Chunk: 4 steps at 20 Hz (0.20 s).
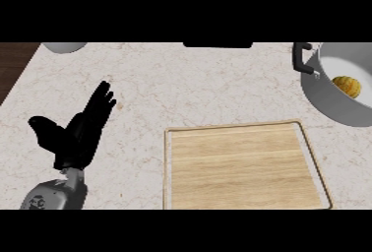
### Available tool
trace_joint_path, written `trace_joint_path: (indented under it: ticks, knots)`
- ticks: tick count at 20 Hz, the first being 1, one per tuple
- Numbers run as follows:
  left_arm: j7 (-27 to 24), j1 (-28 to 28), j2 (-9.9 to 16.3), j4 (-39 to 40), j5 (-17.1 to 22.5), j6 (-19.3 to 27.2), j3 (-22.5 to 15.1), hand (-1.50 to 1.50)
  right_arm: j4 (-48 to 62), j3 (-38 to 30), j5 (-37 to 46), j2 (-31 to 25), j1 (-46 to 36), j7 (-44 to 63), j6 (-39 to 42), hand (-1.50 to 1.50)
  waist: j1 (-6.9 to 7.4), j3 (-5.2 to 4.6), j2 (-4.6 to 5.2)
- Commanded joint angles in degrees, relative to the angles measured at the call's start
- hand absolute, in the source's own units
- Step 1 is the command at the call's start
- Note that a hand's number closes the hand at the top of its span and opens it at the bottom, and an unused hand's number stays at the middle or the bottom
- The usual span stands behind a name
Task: Pick the squash from the tray and place it in the pot
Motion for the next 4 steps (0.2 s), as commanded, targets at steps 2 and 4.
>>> trace_joint_path:
  ticks: [2, 4]
  knots:
    - [2.22, -2.30, 1.68, 0.33, 2.10, -1.38, 2.91, 0.00, 0.86, -6.76, -3.73, -3.02, -0.25, -6.62, -7.17, -1.50, -0.59, -0.02, -0.04]
    - [2.37, 0.71, 0.57, -2.71, 0.93, 0.02, 1.49, 0.00, 3.28, -8.43, -4.28, -3.99, -0.20, -7.62, -9.10, -1.50, -0.10, -0.02, -0.09]
